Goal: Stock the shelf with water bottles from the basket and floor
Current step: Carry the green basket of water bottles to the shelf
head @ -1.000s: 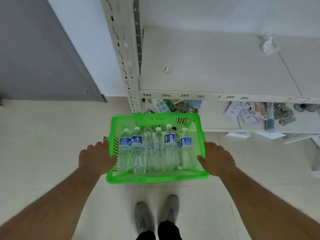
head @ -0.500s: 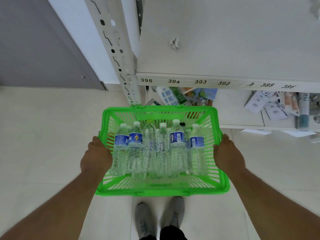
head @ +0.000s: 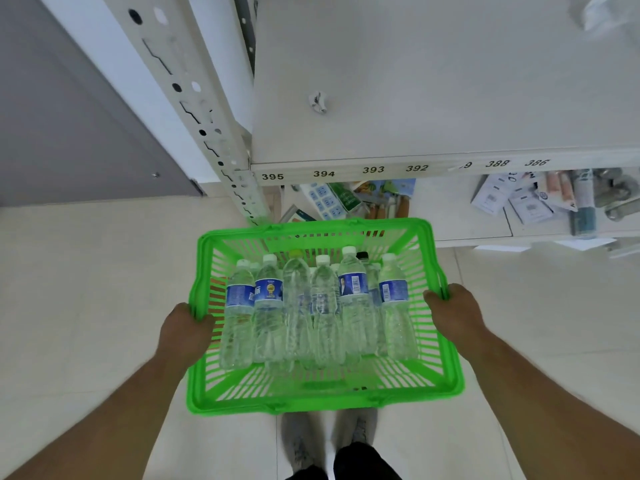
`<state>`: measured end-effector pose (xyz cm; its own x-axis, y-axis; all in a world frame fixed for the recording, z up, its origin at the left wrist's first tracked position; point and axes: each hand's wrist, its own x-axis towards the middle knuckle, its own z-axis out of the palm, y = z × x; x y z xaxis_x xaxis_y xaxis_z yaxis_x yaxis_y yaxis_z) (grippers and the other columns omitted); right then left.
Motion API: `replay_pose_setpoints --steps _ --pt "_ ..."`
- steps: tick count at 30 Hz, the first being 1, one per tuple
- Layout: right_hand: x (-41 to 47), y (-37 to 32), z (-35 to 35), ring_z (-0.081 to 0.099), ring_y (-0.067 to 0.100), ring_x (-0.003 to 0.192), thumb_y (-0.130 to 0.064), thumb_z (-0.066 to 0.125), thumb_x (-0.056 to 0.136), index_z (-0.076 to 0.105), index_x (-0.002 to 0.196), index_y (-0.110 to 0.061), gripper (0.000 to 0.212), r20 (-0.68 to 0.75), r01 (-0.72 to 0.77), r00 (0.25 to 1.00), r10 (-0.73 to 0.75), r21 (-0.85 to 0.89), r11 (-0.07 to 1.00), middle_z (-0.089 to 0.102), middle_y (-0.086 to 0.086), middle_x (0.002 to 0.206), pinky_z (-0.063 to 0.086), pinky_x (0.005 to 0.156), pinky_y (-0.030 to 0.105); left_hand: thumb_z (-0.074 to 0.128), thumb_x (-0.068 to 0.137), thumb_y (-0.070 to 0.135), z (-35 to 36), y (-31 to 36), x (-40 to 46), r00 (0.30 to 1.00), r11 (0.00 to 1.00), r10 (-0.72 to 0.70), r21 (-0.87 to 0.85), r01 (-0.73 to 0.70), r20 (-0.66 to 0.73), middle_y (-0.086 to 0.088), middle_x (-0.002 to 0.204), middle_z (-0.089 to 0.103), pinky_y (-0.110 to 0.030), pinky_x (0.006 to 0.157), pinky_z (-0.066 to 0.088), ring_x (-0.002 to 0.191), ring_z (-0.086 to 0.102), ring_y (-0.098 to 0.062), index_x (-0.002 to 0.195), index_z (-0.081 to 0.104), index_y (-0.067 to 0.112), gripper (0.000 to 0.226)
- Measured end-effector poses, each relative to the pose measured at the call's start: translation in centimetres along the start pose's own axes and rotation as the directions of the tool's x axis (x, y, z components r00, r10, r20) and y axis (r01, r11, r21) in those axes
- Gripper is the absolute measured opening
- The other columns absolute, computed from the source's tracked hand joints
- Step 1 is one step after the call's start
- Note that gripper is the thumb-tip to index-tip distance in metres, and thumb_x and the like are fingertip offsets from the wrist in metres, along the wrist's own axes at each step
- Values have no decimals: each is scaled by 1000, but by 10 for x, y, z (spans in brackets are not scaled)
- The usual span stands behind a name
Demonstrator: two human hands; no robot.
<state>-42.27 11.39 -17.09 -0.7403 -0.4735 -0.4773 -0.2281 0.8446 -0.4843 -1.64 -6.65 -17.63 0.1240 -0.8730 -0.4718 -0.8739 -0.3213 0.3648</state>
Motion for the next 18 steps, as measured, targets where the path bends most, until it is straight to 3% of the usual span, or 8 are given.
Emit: replay_pose_setpoints --steps 6,12,18 --pt "-63 -1 -56 59 25 64 -29 66 86 59 76 -6 26 -52 -45 997 48 66 997 61 10 70 39 54 30 65 85 18 -45 17 -45 998 998 57 -6 -57 36 -12 76 61 -35 59 45 68 58 -31 88 57 2 18" --pt "-147 26 -115 63 31 70 -29 69 83 63 77 -4 26 -148 -155 971 188 206 966 64 14 71 48 63 33 67 83 24 -90 58 -101 970 977 213 1 -214 120 -6 66 58 -26 49 35 59 54 -17 72 54 13 20" --pt "-224 73 -159 62 33 66 -28 71 81 62 73 -2 29 -254 -241 904 344 361 901 61 15 66 47 61 35 59 60 40 -106 112 -155 892 927 362 -5 -375 270 -6 66 65 -25 49 41 60 61 -19 72 64 11 31"
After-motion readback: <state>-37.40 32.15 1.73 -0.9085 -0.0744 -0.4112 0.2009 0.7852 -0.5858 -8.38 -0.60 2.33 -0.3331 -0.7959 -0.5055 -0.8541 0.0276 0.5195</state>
